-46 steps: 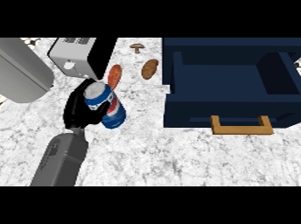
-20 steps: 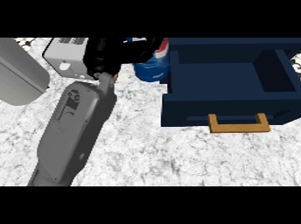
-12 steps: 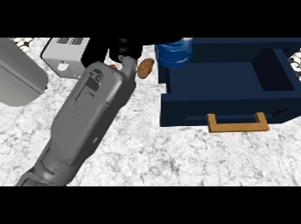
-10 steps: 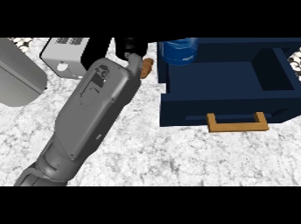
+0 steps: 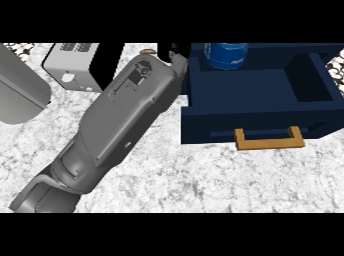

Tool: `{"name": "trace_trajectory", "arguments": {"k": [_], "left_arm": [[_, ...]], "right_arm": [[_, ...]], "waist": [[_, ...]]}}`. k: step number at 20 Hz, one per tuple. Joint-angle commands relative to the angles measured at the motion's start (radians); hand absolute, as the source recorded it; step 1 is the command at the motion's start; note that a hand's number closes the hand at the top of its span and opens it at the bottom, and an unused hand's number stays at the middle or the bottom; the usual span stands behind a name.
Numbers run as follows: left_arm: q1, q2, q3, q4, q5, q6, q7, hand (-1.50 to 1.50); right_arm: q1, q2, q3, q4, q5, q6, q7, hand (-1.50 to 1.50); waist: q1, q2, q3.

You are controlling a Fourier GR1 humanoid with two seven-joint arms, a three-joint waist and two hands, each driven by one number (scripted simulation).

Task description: Pick up the can, place it into the drawer and close the drawer

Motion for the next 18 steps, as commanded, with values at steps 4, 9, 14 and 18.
{"name": "trace_trajectory", "arguments": {"k": [4,9,14,18], "left_arm": [[-0.128,0.000,-0.016,0.163,0.109,0.002,-0.045,1.50],[-0.184,0.000,-0.096,0.238,0.178,0.030,-0.051,1.50],[-0.169,0.000,-0.168,0.275,0.268,0.056,-0.125,1.50],[-0.196,0.000,-0.202,0.336,0.315,0.060,-0.134,1.50]], "right_arm": [[0.025,-0.001,-0.033,0.035,-0.026,0.066,-0.038,-1.50],[-0.007,-0.034,-0.042,0.013,-0.045,0.022,0.013,-1.50],[0.009,0.010,0.022,-0.004,0.012,0.022,-0.014,-1.50],[-0.060,-0.023,0.011,-0.015,-0.004,-0.030,0.050,-1.50]], "waist": [[-0.011,0.001,0.001],[-0.019,0.002,0.001],[-0.040,0.007,0.001],[-0.048,0.014,0.001]]}}
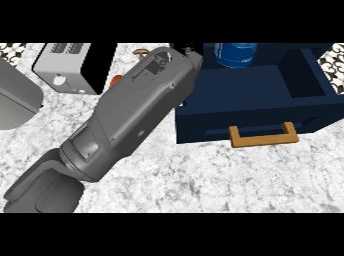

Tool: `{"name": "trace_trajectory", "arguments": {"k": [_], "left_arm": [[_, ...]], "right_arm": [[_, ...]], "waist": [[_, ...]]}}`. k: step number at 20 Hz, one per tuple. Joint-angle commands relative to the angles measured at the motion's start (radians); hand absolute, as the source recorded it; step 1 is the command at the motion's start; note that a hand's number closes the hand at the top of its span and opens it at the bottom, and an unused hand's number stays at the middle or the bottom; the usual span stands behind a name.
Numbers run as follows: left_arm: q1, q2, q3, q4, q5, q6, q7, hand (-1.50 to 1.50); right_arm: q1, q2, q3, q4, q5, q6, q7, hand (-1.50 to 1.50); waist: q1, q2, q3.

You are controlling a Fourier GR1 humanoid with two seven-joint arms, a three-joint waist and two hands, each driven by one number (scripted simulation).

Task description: Pick up the can, place it into the drawer and close the drawer

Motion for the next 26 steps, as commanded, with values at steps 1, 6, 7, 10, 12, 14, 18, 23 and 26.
{"name": "trace_trajectory", "arguments": {"k": [1,6,7,10,12,14,18,23,26], "left_arm": [[-0.010,0.000,-0.086,0.023,0.060,0.047,0.002,1.50],[-0.004,0.000,-0.119,0.071,0.080,0.038,-0.024,-1.50],[0.013,0.000,-0.155,0.048,0.091,0.050,-0.022,-1.50],[0.026,0.000,-0.183,0.057,0.121,0.107,-0.048,-1.50],[0.005,0.000,-0.165,0.085,0.136,0.093,-0.068,-1.50],[0.018,0.000,-0.151,0.104,0.156,0.075,-0.106,-1.50],[0.004,0.000,-0.176,0.119,0.182,0.104,-0.103,-1.50],[-0.043,0.000,-0.176,0.147,0.215,0.113,-0.107,-1.50],[0.010,0.000,-0.188,0.087,0.237,0.128,-0.160,-1.50]], "right_arm": [[-0.024,-0.009,-0.006,0.058,0.012,0.034,-0.041,-1.50],[0.001,0.002,-0.006,-0.029,-0.011,-0.015,0.031,-1.50],[-0.062,-0.016,0.021,-0.037,0.020,-0.068,0.069,-1.50],[-0.012,0.014,0.038,-0.065,0.007,-0.013,0.049,-1.50],[-0.020,0.009,0.013,-0.031,0.004,-0.018,0.035,-1.50],[-0.008,0.014,0.024,-0.017,0.013,0.021,0.013,-1.50],[-0.010,-0.005,0.002,-0.034,-0.013,0.002,0.036,-1.50],[-0.062,-0.007,0.016,-0.026,0.043,-0.026,0.030,-1.50],[-0.084,-0.045,-0.025,-0.046,0.146,0.042,-0.093,-1.50]], "waist": [[-0.011,0.001,0.001],[-0.002,0.000,0.000],[0.004,0.002,-0.001],[-0.017,0.002,0.000],[-0.014,0.005,0.000],[-0.024,0.009,0.000],[-0.023,0.005,0.000],[-0.013,0.007,0.000],[-0.013,0.004,0.000]]}}
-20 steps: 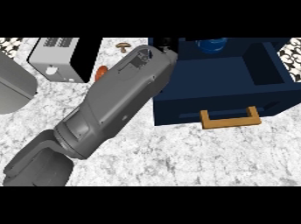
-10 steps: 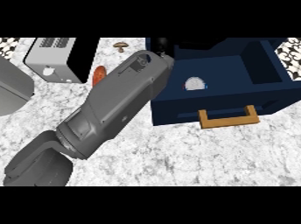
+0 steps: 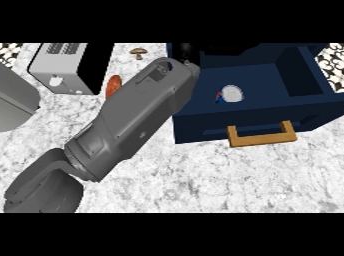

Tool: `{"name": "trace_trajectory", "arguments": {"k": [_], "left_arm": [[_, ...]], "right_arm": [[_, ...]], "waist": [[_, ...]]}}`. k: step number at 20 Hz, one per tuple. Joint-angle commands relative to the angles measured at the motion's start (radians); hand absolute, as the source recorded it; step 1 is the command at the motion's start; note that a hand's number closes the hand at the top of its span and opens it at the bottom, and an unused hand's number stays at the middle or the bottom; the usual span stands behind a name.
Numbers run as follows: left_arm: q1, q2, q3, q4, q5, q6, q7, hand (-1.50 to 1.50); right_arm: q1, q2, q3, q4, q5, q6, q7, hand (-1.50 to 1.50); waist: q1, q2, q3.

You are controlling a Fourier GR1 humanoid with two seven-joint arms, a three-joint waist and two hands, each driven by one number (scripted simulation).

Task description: Pick up the can, place it into the drawer and close the drawer

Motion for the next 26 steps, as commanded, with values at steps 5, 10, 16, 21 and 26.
{"name": "trace_trajectory", "arguments": {"k": [5,10,16,21,26], "left_arm": [[-0.014,0.000,-0.007,-0.046,0.055,0.007,-0.060,-1.50],[-0.028,0.000,-0.011,-0.024,0.061,-0.003,-0.095,-1.50],[-0.065,0.000,-0.005,-0.018,0.085,0.020,-0.077,-1.50],[-0.046,0.005,0.041,-0.002,0.085,-0.056,-0.080,-1.50],[-0.036,0.000,0.021,-0.041,0.063,-0.004,-0.058,-1.50]], "right_arm": [[-0.066,-0.090,-0.005,-0.102,0.135,0.061,-0.094,-1.50],[-0.100,-0.046,0.099,-0.126,0.353,0.096,-0.196,-1.50],[-0.225,-0.054,0.240,-0.103,0.640,0.037,-0.189,-1.50],[-0.310,-0.066,0.378,0.041,0.928,-0.020,-0.269,-1.50],[-0.465,-0.047,0.535,0.213,1.148,-0.145,-0.278,-1.50]], "waist": [[0.007,-0.003,-0.001],[0.028,-0.002,-0.001],[0.058,-0.004,-0.001],[0.096,-0.006,-0.002],[0.109,-0.013,-0.002]]}}
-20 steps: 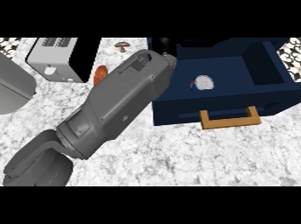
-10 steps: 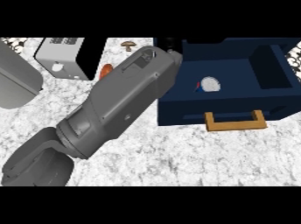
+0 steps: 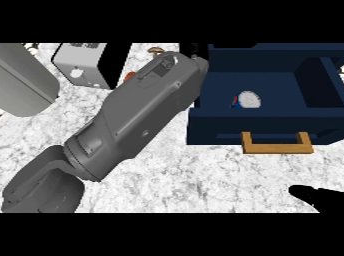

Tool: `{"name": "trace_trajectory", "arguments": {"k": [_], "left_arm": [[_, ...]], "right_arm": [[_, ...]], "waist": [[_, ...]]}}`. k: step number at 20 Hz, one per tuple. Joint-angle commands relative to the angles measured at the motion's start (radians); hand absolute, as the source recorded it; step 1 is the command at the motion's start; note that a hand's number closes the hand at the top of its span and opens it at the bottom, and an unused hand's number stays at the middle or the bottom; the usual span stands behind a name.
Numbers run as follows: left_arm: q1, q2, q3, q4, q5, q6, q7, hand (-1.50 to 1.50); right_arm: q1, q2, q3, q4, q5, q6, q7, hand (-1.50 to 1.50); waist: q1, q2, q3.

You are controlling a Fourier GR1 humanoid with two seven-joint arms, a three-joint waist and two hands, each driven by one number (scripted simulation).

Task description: Pick up the can, place it into the drawer and close the drawer

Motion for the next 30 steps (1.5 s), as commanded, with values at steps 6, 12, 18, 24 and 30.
{"name": "trace_trajectory", "arguments": {"k": [6,12,18,24,30], "left_arm": [[0.009,0.016,-0.021,-0.073,-0.054,0.074,0.076,-1.50],[0.061,0.106,-0.004,-0.117,-0.083,0.018,0.102,-1.50],[0.062,0.174,0.000,-0.170,-0.109,0.035,0.180,-1.50],[0.131,0.256,-0.012,-0.309,-0.130,0.060,0.256,-1.50],[0.254,0.341,0.016,-0.387,-0.163,-0.001,0.235,-1.50]], "right_arm": [[-0.215,0.025,0.235,0.306,0.381,-0.174,-0.004,-1.50],[-0.347,-0.067,0.206,0.602,0.459,-0.255,-0.139,-1.50],[-0.456,-0.051,0.244,0.876,0.610,-0.390,-0.130,-1.50],[-0.586,-0.021,0.191,1.201,0.667,-0.554,-0.125,-1.50],[-0.637,0.001,0.182,1.406,0.730,-0.748,-0.145,-1.50]], "waist": [[0.034,-0.015,-0.001],[0.027,-0.009,0.000],[0.026,-0.009,0.000],[0.054,-0.006,0.001],[0.036,-0.002,0.001]]}}
